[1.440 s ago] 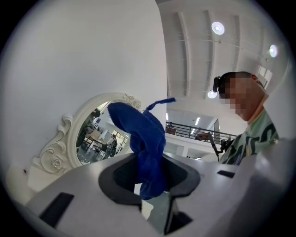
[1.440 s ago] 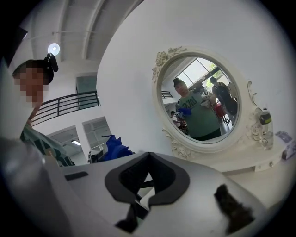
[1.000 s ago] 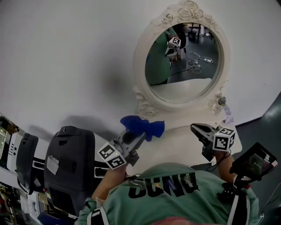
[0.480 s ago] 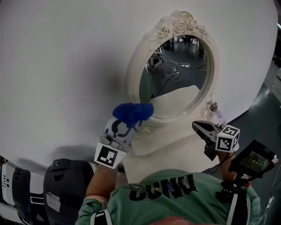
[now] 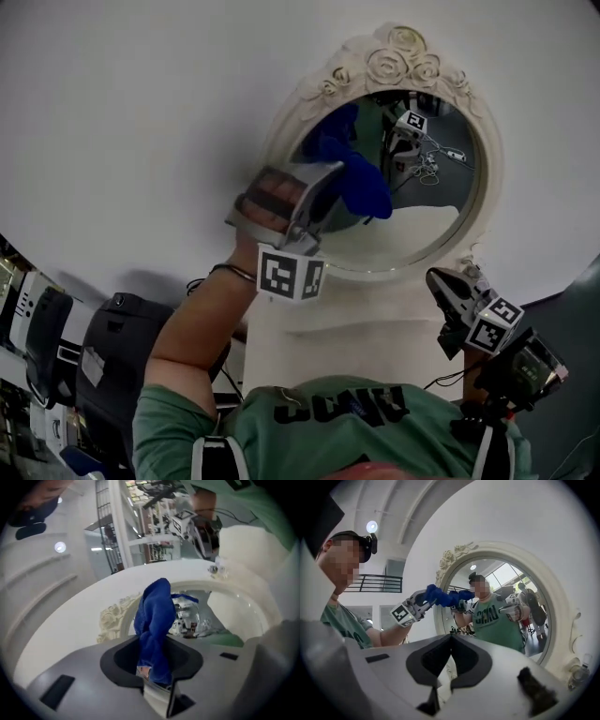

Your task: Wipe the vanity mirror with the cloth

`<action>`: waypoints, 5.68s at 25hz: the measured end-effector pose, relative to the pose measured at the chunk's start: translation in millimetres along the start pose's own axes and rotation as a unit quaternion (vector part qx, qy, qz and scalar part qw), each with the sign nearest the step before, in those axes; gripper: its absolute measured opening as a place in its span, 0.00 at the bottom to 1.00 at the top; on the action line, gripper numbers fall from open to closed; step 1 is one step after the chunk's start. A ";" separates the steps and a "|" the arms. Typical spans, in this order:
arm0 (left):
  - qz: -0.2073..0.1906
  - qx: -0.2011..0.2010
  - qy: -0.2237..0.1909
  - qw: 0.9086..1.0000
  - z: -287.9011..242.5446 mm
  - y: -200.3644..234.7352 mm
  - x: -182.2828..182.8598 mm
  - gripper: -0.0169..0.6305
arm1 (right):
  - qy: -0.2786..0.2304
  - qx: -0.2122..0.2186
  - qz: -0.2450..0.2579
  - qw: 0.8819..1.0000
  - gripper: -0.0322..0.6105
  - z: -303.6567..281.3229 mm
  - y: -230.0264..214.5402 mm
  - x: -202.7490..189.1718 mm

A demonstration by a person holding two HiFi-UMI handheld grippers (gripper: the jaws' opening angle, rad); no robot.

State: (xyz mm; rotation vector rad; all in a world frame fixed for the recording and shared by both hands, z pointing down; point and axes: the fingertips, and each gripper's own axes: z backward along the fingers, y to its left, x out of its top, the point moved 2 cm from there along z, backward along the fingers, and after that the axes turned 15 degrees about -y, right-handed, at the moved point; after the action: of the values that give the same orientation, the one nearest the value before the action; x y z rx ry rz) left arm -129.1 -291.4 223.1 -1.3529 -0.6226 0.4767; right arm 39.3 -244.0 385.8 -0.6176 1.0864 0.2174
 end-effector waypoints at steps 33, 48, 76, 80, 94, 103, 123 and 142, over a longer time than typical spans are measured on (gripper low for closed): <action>-0.255 -0.073 0.029 0.964 -186.8 22.2 60.5 0.20 | -0.044 -0.010 -0.017 0.999 0.07 78.3 -25.2 6.4; -0.251 -0.118 0.087 0.957 27.7 -15.9 -50.8 0.20 | -0.003 -0.003 0.003 1.000 0.07 25.4 44.5 -23.1; -0.272 -0.139 -0.004 0.952 -207.7 -41.6 84.2 0.20 | -0.054 -0.071 -0.011 0.996 0.07 137.4 -24.7 17.1; -0.280 -0.146 -0.007 0.949 -225.3 -42.2 98.6 0.20 | -0.059 -0.082 -0.008 0.995 0.07 151.6 -25.0 20.4; -0.251 -0.147 0.025 0.957 -41.4 -39.3 10.2 0.20 | -0.026 -0.054 0.018 0.998 0.07 79.0 23.3 2.1; -0.237 -0.160 0.071 0.956 49.2 -54.7 -64.9 0.20 | -0.003 -0.018 0.028 0.999 0.07 26.4 67.1 -16.4; -0.252 -0.193 0.018 0.948 -93.3 -92.0 8.6 0.20 | -0.029 -0.076 0.011 0.997 0.07 117.0 -2.7 7.5; -0.288 -0.181 -0.057 0.939 -234.7 -88.9 123.9 0.20 | -0.065 -0.137 -0.009 0.988 0.07 212.4 -44.7 36.1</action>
State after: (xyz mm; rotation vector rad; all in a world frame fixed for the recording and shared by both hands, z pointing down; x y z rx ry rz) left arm 115.4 -400.7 304.3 -1.4074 -1.1997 -0.0430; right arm 237.7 -164.3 438.0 -0.8477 0.9306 0.3904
